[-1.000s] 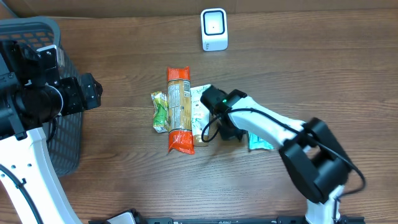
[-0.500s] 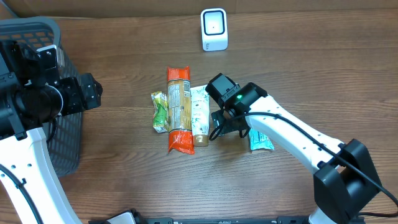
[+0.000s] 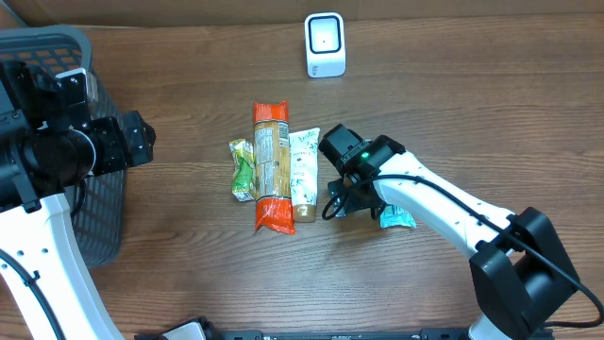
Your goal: Scan the item barcode
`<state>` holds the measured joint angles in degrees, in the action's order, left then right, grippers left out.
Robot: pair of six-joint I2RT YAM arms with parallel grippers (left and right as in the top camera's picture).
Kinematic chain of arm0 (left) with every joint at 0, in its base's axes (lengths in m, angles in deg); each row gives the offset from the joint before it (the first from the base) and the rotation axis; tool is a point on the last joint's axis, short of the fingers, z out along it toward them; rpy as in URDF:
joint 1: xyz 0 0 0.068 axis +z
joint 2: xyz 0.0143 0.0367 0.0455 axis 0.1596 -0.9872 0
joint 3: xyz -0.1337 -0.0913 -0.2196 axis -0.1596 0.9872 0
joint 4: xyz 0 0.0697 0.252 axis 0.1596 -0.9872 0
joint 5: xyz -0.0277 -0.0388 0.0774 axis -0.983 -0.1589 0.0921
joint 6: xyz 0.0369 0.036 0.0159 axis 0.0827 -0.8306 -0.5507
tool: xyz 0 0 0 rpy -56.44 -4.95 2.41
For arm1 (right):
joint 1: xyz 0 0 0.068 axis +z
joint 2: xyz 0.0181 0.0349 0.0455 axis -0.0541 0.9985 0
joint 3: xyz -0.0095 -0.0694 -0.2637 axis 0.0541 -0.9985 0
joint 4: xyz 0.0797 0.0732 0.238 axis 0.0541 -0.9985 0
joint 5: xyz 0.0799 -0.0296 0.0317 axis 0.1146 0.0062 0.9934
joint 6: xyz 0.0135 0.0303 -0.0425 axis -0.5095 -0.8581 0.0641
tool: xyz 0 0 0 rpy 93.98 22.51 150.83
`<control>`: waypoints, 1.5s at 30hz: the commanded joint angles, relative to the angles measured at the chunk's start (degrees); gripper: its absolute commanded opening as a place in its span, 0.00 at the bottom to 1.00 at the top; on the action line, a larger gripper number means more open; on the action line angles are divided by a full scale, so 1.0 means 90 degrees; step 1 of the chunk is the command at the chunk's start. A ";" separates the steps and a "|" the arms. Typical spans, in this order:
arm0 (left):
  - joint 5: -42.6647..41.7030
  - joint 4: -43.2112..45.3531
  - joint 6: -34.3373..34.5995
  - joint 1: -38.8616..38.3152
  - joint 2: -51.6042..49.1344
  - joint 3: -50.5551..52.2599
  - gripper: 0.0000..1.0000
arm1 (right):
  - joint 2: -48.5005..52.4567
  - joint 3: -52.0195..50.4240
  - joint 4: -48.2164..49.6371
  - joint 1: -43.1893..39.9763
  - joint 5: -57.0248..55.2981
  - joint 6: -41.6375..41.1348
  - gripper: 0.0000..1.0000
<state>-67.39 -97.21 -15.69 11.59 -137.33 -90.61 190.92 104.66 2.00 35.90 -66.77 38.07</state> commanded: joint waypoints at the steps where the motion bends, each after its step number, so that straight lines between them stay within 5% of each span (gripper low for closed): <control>1: -0.0073 -0.0010 -0.0124 0.0022 -0.0024 -0.0041 1.00 | 0.0019 -0.0041 -0.0022 -0.0046 -0.0469 -0.0075 1.00; 33: -0.0073 -0.0012 -0.0124 0.0022 -0.0024 -0.0041 1.00 | 0.0736 -0.1290 0.0986 -0.0182 -0.1377 0.0015 0.79; 45: -0.0073 -0.0012 -0.0124 0.0022 -0.0024 -0.0041 1.00 | 0.0767 -0.1654 0.1319 -0.0187 -0.1001 0.0010 0.04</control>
<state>-67.39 -97.21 -15.69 11.59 -137.33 -90.61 194.61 92.64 13.76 34.79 -84.25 38.99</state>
